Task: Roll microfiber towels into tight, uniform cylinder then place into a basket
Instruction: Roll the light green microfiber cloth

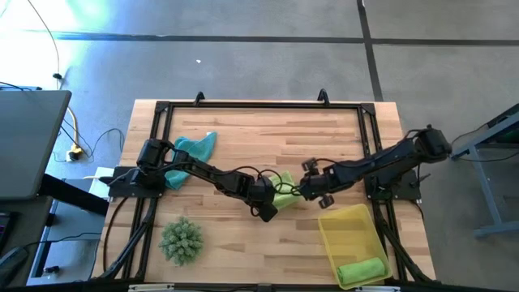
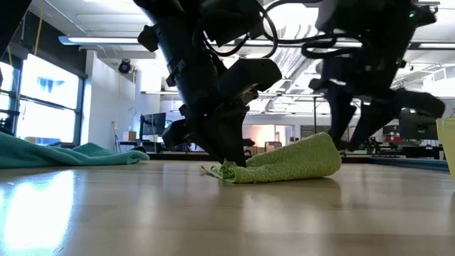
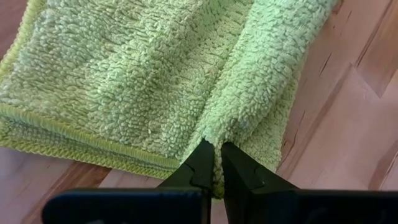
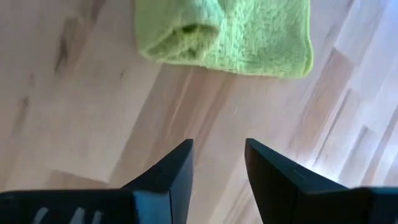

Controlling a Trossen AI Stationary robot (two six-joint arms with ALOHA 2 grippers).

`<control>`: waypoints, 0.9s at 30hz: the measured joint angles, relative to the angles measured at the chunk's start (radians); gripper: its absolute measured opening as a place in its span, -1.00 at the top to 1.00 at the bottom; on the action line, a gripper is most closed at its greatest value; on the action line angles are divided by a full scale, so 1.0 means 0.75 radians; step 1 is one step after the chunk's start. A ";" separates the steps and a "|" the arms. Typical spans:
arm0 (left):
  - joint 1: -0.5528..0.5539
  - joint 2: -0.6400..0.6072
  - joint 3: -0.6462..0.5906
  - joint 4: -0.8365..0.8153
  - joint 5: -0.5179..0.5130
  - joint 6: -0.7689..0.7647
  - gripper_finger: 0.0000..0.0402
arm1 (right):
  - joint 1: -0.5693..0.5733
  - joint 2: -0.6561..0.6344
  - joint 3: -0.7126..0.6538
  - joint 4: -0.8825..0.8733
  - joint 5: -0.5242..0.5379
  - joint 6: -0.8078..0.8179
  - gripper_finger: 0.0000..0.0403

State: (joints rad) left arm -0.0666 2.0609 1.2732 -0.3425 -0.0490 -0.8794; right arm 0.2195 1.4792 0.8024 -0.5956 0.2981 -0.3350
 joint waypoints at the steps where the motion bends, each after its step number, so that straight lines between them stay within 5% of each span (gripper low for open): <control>1: 0.000 0.000 0.000 0.002 -0.001 0.000 0.96 | 0.008 -0.015 0.000 -0.002 -0.001 0.024 0.32; 12: -0.003 0.000 -0.001 0.014 -0.012 0.001 0.96 | 0.175 -0.045 0.001 0.396 -0.133 -0.059 0.32; 27: -0.030 0.004 0.000 0.043 -0.027 0.026 0.96 | 0.073 0.231 0.009 0.479 -0.165 0.042 0.00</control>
State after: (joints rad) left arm -0.0888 2.0640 1.2735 -0.3099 -0.0695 -0.8600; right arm 0.2744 1.6523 0.8091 -0.2363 0.1744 -0.3032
